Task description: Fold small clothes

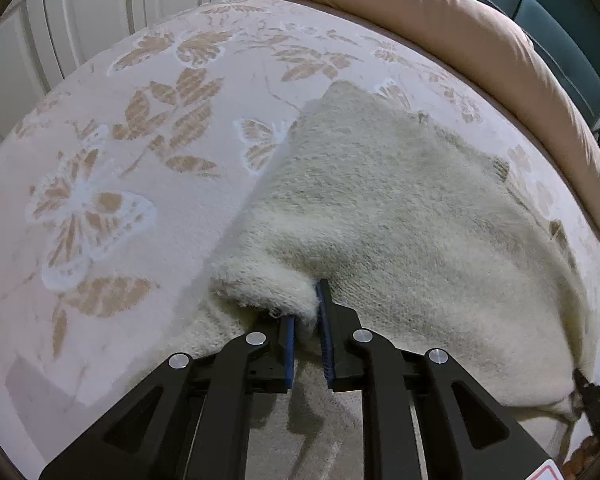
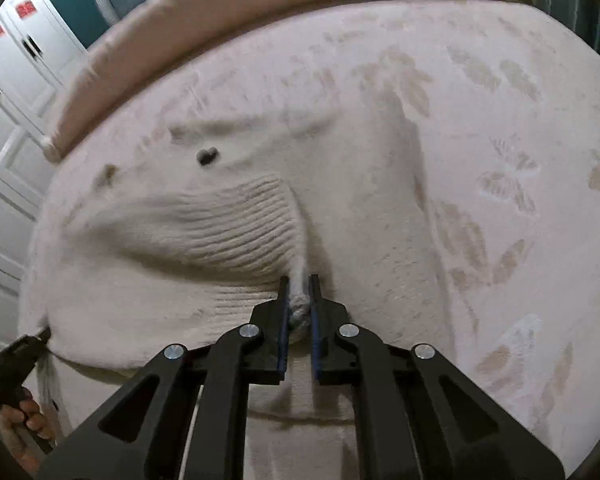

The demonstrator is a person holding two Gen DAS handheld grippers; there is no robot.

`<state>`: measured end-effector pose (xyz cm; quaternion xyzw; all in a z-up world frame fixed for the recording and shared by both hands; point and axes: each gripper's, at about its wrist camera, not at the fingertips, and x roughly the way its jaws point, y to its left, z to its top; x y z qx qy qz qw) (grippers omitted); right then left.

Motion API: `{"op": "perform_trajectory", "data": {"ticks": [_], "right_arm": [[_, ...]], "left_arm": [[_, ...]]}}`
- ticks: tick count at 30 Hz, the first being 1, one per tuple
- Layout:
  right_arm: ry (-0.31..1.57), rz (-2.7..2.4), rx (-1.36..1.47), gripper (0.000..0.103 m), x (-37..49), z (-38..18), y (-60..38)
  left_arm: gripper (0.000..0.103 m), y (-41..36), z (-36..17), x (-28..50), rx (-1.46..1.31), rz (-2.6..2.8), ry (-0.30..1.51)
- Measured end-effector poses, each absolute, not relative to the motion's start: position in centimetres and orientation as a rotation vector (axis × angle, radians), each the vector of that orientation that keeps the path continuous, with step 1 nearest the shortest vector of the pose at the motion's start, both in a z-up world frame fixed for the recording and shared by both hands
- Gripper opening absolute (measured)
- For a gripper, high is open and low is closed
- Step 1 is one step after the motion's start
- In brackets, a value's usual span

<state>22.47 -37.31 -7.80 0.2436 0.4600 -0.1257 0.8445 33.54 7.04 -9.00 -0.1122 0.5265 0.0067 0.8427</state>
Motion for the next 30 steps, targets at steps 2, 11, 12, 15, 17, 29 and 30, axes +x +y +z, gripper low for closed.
{"op": "perform_trajectory", "data": {"ticks": [2, 11, 12, 15, 17, 29, 30], "right_arm": [[0.884, -0.237, 0.548, 0.009, 21.9, -5.9, -37.0], [0.911, -0.304, 0.516, 0.016, 18.3, -3.9, -37.0], [0.903, -0.302, 0.490, 0.020, 16.4, -2.7, -36.5], [0.905, -0.297, 0.463, 0.047, 9.3, -0.9, -35.7], [0.923, -0.302, 0.471, 0.055, 4.7, -1.0, -35.9], [1.112, -0.222, 0.715, 0.056, -11.0, -7.7, -31.7], [1.108, -0.207, 0.724, 0.057, -10.6, -7.9, -31.2]], "left_arm": [[0.015, 6.9, -9.1, 33.6, -0.221, 0.012, 1.113], [0.031, 6.3, -6.9, 31.7, -0.112, 0.002, 1.102], [0.038, 7.0, -6.1, 30.5, -0.132, -0.009, 1.103], [0.060, 9.5, -4.4, 26.4, -0.157, -0.031, 1.106], [0.064, 11.6, -3.8, 23.2, -0.160, -0.048, 1.106], [0.066, 19.0, -7.7, 8.0, -0.413, -0.117, 1.297], [0.066, 18.6, -7.9, 8.0, -0.415, -0.126, 1.300]]}}
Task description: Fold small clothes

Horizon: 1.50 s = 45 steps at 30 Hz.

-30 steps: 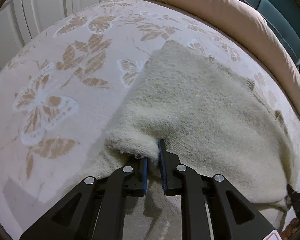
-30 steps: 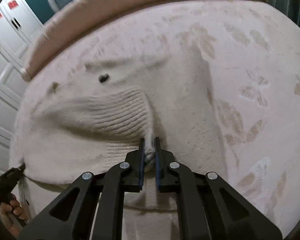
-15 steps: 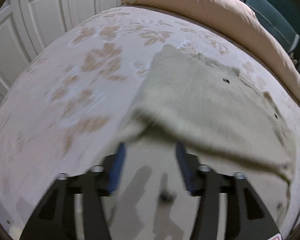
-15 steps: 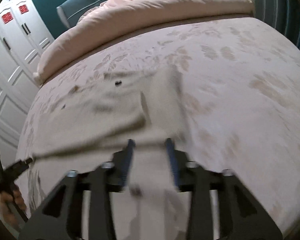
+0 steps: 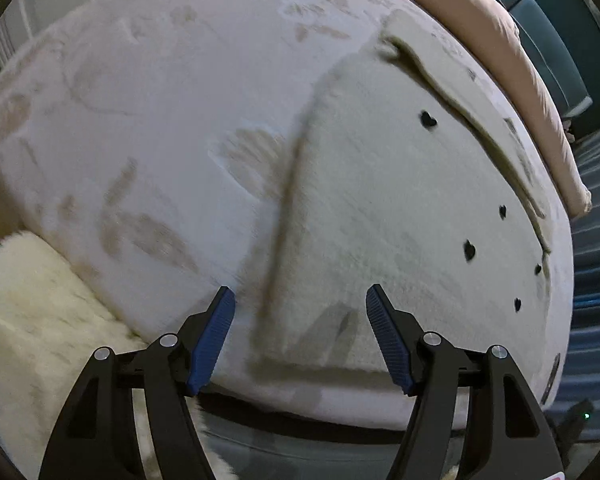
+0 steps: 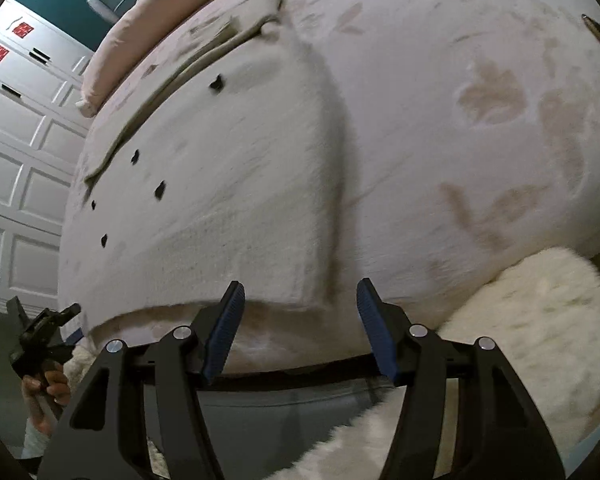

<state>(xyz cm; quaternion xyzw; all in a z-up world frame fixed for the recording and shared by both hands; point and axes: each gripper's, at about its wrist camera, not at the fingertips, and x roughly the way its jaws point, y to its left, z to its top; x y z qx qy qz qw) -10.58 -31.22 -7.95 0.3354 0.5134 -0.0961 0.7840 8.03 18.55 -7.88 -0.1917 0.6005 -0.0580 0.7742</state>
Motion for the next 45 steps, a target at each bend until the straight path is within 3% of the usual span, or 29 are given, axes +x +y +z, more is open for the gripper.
{"op": "perform_trajectory", "data": {"ticks": [3, 5, 6, 7, 8, 9, 18, 32, 45], "right_arm": [[1.084, -0.173, 0.776, 0.058, -9.3, -8.3, -30.4], [1.074, -0.180, 0.791, 0.057, -8.6, -8.4, -30.3], [1.063, -0.176, 0.806, 0.054, -8.2, -8.3, -30.2], [1.049, -0.175, 0.814, 0.037, -8.0, -8.2, -30.2], [1.045, -0.178, 0.809, 0.016, -7.8, -7.9, -30.2], [1.035, -0.174, 0.789, 0.009, -7.5, -7.2, -30.0], [0.976, -0.199, 0.582, 0.006, -11.1, -0.5, -29.2], [1.215, -0.180, 0.201, 0.005, -15.5, -0.6, -23.0], [1.304, -0.159, 0.145, 0.005, -18.7, -0.9, -21.2]], "left_arm": [[0.066, 17.2, -7.9, 8.6, -0.395, -0.130, 1.289], [0.060, 16.8, -7.8, 9.0, -0.395, -0.131, 1.286], [0.044, 16.5, -7.6, 9.2, -0.394, -0.149, 1.281], [0.016, 16.2, -7.4, 9.4, -0.390, -0.176, 1.285], [0.005, 16.0, -7.2, 9.4, -0.386, -0.198, 1.294], [0.006, 15.7, -6.7, 9.6, -0.388, -0.214, 1.289], [0.005, 17.5, -0.2, 6.1, -0.335, -0.277, 1.193], [0.004, 17.4, -1.3, -0.6, -0.194, -0.301, 1.291], [0.004, 18.3, -2.1, -3.3, -0.142, -0.310, 1.361]]}}
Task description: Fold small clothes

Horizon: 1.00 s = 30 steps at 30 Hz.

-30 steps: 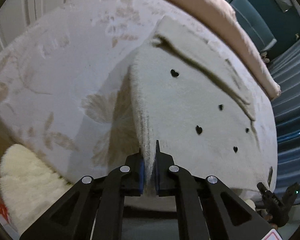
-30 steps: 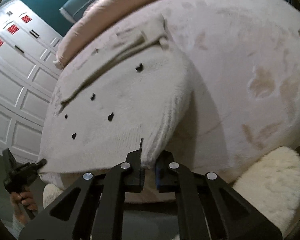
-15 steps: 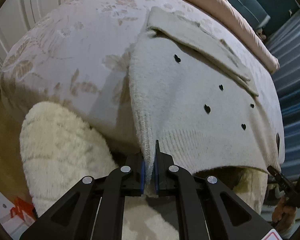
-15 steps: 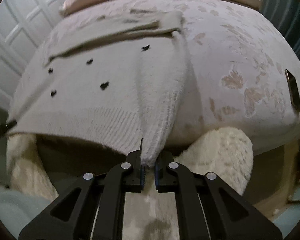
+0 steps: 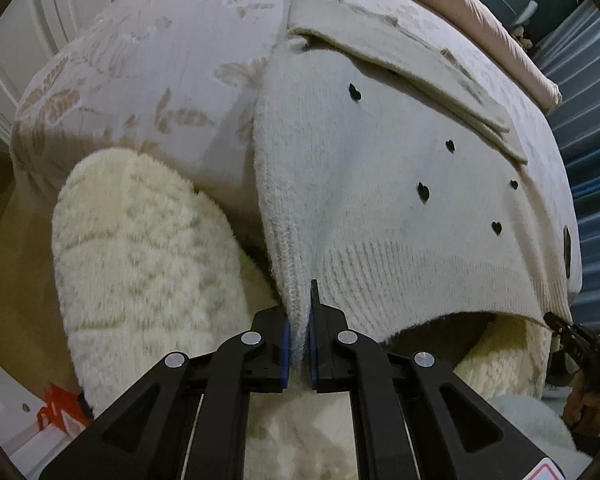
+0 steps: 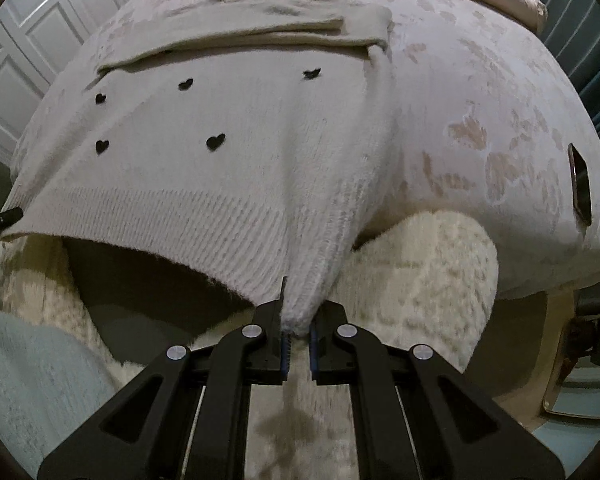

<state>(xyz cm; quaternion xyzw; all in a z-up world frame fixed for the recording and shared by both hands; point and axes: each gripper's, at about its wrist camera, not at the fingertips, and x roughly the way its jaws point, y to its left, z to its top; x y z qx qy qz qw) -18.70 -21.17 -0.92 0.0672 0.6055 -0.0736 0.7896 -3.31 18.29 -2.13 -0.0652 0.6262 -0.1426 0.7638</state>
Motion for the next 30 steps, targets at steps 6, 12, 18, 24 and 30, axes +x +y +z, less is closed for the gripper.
{"op": "perform_trajectory", "data": {"ticks": [6, 12, 18, 24, 30], "right_arm": [[1.420, -0.098, 0.186, 0.005, -22.0, -1.3, -20.6], [1.537, -0.007, 0.191, 0.005, -25.0, -0.7, -19.7], [1.296, -0.025, 0.258, 0.005, -17.1, 4.5, -24.6], [0.842, -0.171, 0.429, 0.010, -2.9, 8.3, -32.1], [0.392, -0.445, 0.605, 0.066, -3.1, 12.4, -34.9]], "left_arm": [[0.004, 19.0, -2.0, -6.3, -0.091, -0.313, 1.435], [0.004, 20.2, -1.7, -8.9, -0.073, -0.302, 1.532], [0.004, 18.2, 3.3, -0.7, -0.151, -0.348, 1.297], [0.018, 12.4, 7.7, 13.7, -0.184, -0.291, 0.946], [0.071, 13.5, 12.2, 17.9, -0.388, -0.102, 0.690]]}}
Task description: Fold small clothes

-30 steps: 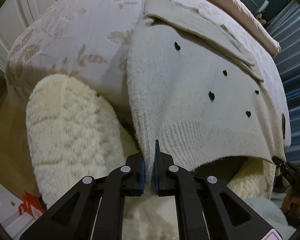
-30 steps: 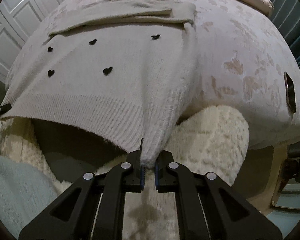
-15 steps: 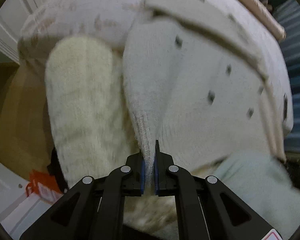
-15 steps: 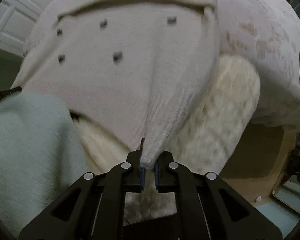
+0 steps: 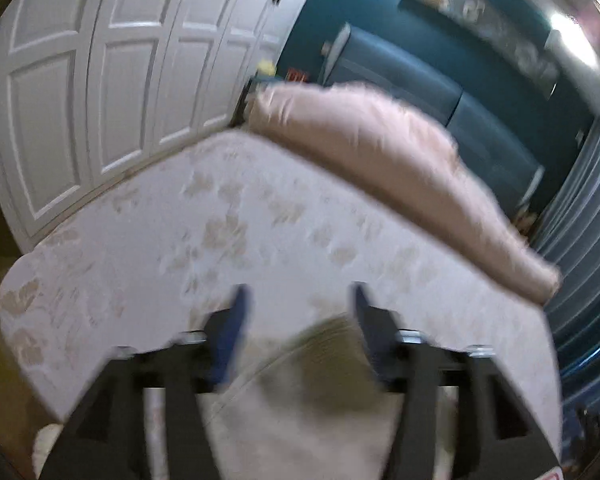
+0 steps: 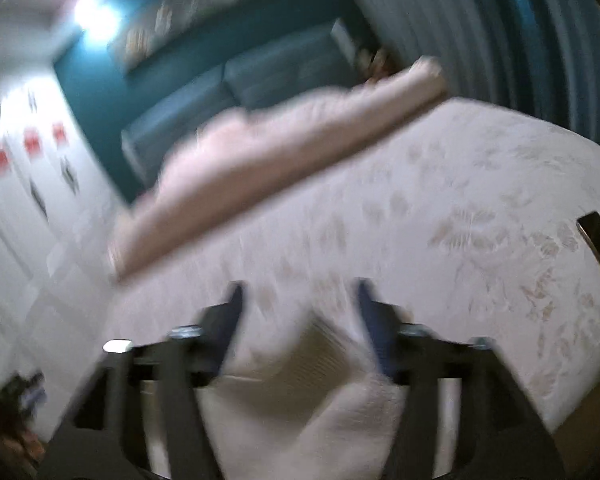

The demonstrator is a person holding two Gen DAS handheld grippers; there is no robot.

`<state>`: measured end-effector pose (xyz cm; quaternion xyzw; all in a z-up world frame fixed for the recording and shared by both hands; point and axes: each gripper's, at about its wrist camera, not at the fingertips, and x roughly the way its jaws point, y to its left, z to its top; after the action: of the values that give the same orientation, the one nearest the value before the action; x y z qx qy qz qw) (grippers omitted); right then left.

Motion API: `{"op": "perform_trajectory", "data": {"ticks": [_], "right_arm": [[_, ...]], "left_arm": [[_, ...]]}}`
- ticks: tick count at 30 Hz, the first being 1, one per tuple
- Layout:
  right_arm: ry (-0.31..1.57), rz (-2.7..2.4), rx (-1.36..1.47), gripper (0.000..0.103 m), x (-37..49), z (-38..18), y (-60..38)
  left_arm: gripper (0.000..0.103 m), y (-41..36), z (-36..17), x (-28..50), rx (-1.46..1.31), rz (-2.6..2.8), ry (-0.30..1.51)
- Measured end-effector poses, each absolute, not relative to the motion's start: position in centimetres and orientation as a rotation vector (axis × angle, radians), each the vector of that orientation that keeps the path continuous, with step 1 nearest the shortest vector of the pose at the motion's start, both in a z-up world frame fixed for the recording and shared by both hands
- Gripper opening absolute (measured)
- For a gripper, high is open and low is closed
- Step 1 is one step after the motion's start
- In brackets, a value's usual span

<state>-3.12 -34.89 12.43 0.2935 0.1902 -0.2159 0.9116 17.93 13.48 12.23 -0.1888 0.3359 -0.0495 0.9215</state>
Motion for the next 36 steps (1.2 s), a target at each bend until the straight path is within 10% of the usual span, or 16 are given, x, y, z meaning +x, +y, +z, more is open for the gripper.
{"op": "perform_trajectory", "data": {"ticks": [17, 21, 23, 36], "right_arm": [[0.935, -0.384, 0.874, 0.069, -8.9, -6.9, -33.1], [0.918, -0.316, 1.012, 0.048, -6.8, -8.0, -34.0], [0.927, -0.297, 1.009, 0.009, -5.9, -7.6, -34.1], [1.172, -0.328, 0.697, 0.015, -11.0, -7.1, -29.7]], "left_arm": [[0.080, 17.2, -7.4, 10.6, -0.398, -0.030, 1.169], [0.031, 16.8, -8.2, 11.9, -0.441, -0.067, 1.229], [0.020, 16.6, -7.4, 11.9, -0.424, -0.072, 1.222], [0.014, 19.5, -6.9, 4.1, -0.341, -0.101, 1.281]]}}
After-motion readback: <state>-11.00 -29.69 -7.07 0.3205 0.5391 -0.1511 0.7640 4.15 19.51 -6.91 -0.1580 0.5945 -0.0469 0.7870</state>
